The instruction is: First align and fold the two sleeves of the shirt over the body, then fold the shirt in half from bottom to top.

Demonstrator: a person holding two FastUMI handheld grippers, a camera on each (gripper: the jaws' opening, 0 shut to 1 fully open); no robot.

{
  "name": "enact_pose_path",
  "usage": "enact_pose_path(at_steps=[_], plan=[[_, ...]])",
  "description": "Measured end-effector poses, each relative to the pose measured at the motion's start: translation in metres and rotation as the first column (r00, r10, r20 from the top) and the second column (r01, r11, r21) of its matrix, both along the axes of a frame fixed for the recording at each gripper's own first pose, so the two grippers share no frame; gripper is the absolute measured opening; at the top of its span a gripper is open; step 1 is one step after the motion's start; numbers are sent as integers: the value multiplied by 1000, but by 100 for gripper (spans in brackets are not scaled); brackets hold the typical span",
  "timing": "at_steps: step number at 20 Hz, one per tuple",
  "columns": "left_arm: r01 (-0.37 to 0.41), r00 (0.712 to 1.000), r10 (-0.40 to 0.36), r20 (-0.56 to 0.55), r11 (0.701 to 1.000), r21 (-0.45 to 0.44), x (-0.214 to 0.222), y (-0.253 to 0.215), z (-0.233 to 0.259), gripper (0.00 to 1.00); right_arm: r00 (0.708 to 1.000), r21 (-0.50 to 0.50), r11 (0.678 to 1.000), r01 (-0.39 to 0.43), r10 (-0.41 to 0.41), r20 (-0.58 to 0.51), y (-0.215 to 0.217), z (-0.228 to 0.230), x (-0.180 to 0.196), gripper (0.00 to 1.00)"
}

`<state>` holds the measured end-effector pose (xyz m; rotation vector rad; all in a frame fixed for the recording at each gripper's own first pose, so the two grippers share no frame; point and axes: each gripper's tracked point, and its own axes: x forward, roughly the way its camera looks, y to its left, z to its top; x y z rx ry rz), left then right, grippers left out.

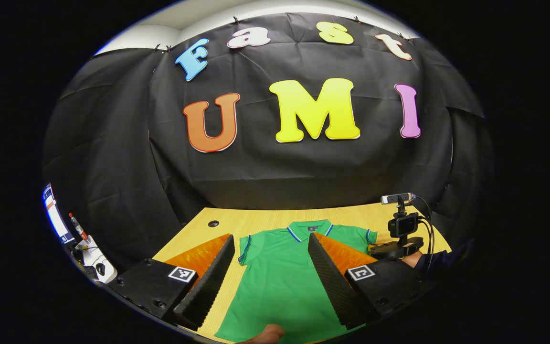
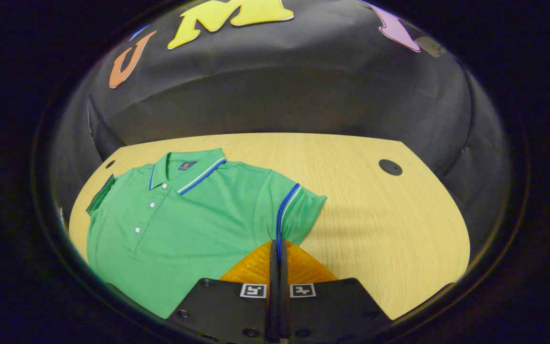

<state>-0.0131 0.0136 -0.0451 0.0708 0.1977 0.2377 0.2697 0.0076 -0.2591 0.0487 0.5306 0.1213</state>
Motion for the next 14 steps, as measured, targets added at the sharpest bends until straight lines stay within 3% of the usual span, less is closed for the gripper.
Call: enact_pose_path(at_steps=[5,9,14], plan=[[0,1000,-1,21,1000,8,-1,4,10,99,993,-127,990,-62,74,89,8,34,-5,0],[-18,999,19,42,1000,-3,-4,14,18,99,985,-162,981,-105,125,119,27,55,-7,2],[-63,997,64,38,998,-23,-13,34,14,99,959,-273,939,-209,251,130,70,59,-11,2]])
